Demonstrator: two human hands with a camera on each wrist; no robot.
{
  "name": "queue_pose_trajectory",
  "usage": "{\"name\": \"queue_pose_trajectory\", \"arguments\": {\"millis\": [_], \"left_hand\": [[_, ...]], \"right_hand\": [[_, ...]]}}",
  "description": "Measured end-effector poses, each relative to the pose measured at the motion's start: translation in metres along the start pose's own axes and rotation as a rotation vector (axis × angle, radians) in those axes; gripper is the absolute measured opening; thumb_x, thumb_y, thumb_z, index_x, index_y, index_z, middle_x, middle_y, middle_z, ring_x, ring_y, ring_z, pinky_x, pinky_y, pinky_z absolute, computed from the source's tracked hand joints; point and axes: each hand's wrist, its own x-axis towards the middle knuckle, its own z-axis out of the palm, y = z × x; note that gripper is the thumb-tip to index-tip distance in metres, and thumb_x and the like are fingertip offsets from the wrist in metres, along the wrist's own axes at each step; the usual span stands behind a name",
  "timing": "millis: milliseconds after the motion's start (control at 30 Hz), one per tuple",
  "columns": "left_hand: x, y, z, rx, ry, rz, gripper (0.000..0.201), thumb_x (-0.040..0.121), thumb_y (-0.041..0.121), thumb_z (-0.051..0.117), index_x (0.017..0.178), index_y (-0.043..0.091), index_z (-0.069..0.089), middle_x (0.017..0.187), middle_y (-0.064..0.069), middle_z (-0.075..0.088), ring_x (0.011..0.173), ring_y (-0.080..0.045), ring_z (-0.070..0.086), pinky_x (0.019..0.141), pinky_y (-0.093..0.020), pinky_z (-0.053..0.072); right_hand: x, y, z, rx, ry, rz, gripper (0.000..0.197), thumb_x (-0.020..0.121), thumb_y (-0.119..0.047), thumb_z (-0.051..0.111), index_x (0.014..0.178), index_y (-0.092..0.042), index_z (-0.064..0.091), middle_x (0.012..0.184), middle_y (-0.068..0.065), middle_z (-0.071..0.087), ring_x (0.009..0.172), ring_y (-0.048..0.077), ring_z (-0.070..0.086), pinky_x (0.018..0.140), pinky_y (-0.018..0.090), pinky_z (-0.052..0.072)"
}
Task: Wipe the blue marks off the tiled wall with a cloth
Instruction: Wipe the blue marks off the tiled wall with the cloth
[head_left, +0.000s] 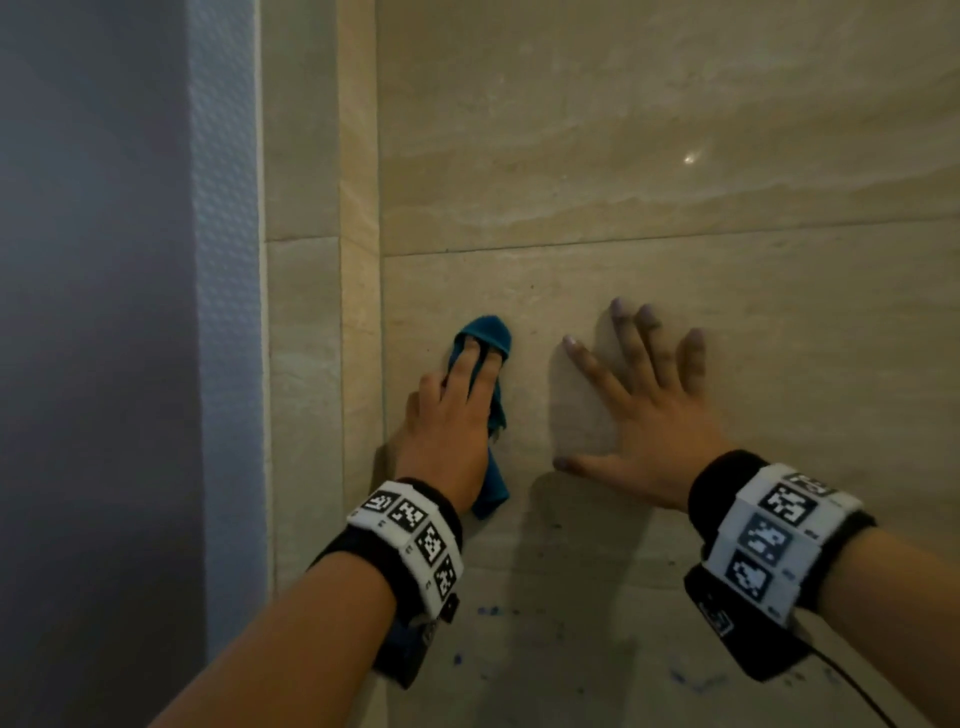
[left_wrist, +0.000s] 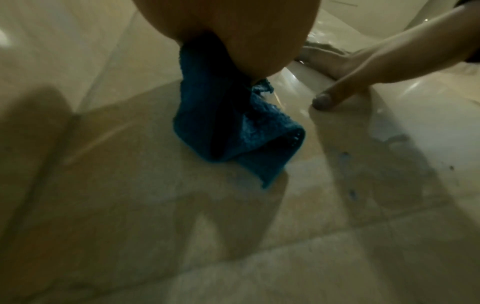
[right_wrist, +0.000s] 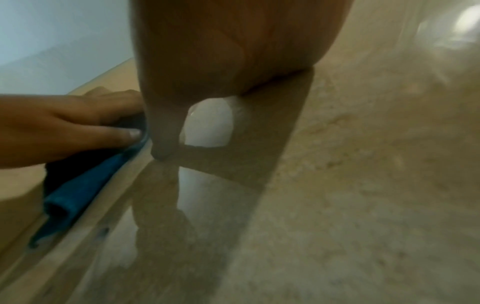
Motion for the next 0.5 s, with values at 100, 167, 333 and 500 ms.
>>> {"name": "queue_pose_trajectory", "arguments": {"millis": [100, 167, 333, 500], "left_hand": [[-0.013, 0.005, 0.008, 0.039, -0.03, 0.037, 0.07, 0.1, 0.021, 0.037, 0.151, 0.027, -0.01, 0.158, 0.001, -0.009, 0.122, -0.026, 0.012, 0.106, -0.037, 0.02], [-0.02, 0.005, 0.011, 0.071, 0.037, 0.097, 0.076, 0.091, 0.026, 0.056, 0.153, 0.021, 0.012, 0.157, -0.004, 0.015, 0.12, -0.026, 0.018, 0.102, -0.039, 0.028], [-0.022, 0.005, 0.006, 0.041, 0.058, 0.077, 0.076, 0.075, 0.02, 0.063, 0.144, 0.01, 0.035, 0.146, -0.01, 0.043, 0.129, -0.026, 0.026, 0.099, -0.038, 0.041], [0.02, 0.009, -0.022, -0.05, 0.133, -0.042, 0.069, 0.098, 0.012, 0.039, 0.153, 0.015, -0.003, 0.16, 0.0, -0.004, 0.144, -0.021, -0.002, 0.117, -0.031, 0.008]], "right_hand": [[-0.002, 0.001, 0.007, -0.009, 0.0, -0.002, 0.117, 0.055, -0.088, 0.037, 0.152, -0.031, 0.005, 0.159, 0.011, -0.01, 0.144, 0.034, -0.013, 0.11, 0.057, -0.011], [-0.001, 0.001, 0.007, -0.011, 0.002, 0.003, 0.118, 0.055, -0.09, 0.036, 0.152, -0.031, 0.003, 0.159, 0.01, -0.013, 0.144, 0.034, -0.017, 0.11, 0.056, -0.013], [-0.001, -0.001, 0.007, 0.004, 0.014, 0.016, 0.117, 0.056, -0.09, 0.033, 0.152, -0.031, 0.002, 0.159, 0.009, -0.013, 0.144, 0.033, -0.017, 0.11, 0.054, -0.017], [-0.002, -0.001, 0.008, -0.008, 0.012, 0.023, 0.116, 0.057, -0.091, 0.032, 0.152, -0.031, 0.001, 0.159, 0.01, -0.013, 0.144, 0.035, -0.014, 0.11, 0.056, -0.012]]}}
